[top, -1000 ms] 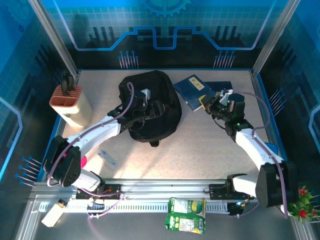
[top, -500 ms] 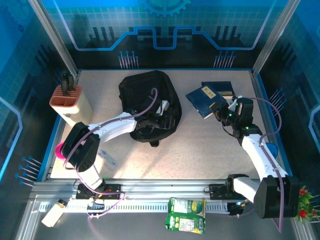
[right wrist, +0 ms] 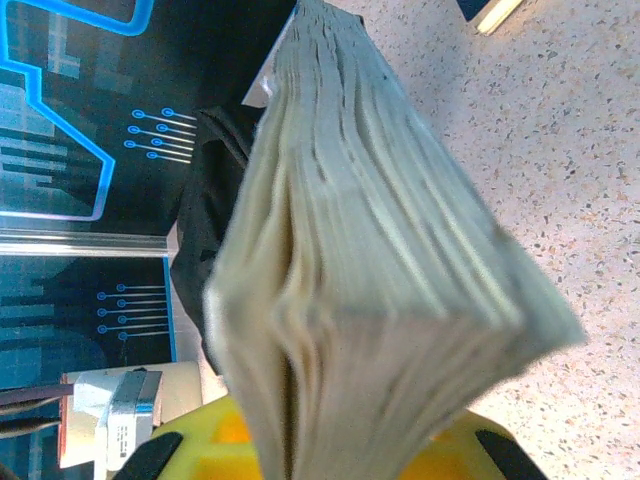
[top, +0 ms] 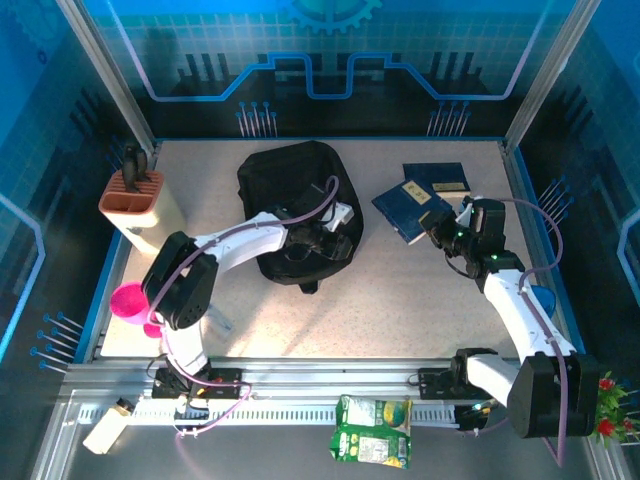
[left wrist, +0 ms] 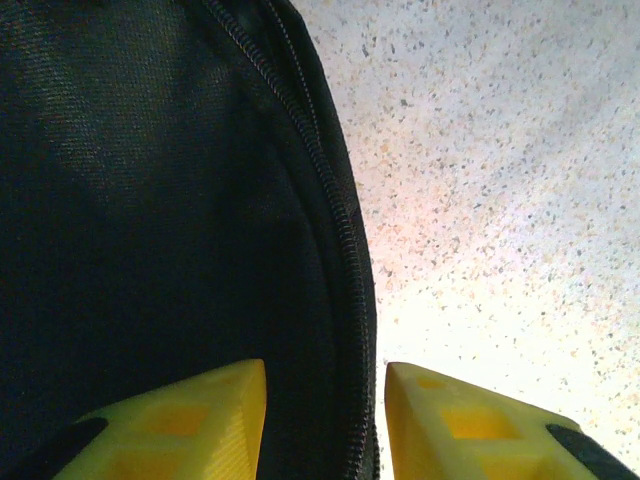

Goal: Pack the student bag
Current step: Open the student bag at the top-center of the table.

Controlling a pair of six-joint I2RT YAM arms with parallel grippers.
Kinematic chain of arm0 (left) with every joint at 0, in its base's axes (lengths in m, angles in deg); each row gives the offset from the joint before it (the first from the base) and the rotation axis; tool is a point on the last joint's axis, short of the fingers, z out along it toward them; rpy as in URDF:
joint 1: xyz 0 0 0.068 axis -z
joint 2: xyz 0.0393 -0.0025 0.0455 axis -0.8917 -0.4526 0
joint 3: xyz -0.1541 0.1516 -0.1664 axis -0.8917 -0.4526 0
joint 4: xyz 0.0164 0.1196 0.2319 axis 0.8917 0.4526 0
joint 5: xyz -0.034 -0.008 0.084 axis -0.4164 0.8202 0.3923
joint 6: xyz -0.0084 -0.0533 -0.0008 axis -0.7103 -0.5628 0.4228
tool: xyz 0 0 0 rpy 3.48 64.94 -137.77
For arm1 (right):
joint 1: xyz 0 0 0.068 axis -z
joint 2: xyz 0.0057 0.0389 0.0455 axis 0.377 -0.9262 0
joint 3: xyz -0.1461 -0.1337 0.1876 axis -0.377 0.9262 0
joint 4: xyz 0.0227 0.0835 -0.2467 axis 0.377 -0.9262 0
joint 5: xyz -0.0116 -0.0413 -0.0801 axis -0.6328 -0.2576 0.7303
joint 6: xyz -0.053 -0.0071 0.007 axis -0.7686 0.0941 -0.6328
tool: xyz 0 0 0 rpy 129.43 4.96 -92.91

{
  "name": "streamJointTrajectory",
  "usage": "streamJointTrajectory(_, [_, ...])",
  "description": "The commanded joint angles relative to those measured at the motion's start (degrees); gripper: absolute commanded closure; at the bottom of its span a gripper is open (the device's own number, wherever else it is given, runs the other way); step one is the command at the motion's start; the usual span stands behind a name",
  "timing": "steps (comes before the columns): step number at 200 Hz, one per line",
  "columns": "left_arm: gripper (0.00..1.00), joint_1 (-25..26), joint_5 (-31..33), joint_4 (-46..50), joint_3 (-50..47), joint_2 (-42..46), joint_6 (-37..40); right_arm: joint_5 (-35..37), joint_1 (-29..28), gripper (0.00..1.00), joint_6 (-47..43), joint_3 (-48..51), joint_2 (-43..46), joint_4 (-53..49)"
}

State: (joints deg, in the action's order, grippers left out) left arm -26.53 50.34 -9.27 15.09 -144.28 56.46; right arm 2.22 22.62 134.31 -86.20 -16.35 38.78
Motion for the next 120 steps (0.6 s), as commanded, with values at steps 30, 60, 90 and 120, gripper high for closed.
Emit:
streamJointTrajectory(30, [0.65, -0.11, -1.84, 3.5, 3.16, -2.72, 3.64, 0.06, 0.89, 1.0, -1.25, -0.83, 0.92, 0.26])
streamJointTrajectory(60, [0.69, -0.09, -1.05, 3.92, 3.17, -3.17, 3.76, 0.06, 0.98, 1.0, -1.37, -1.03, 0.57, 0.14])
streamJointTrajectory(90, [0.78, -0.08, -1.53, 4.96, 3.61, -3.51, 4.42, 0.01, 1.02, 1.0, -1.33, -0.93, 0.56, 0.07])
streamJointTrajectory(120, [0.89, -0.13, -1.44, 2.54, 2.44, -0.62, 4.57, 0.06, 1.06, 1.0, -1.56, -1.19, 0.64, -0.61])
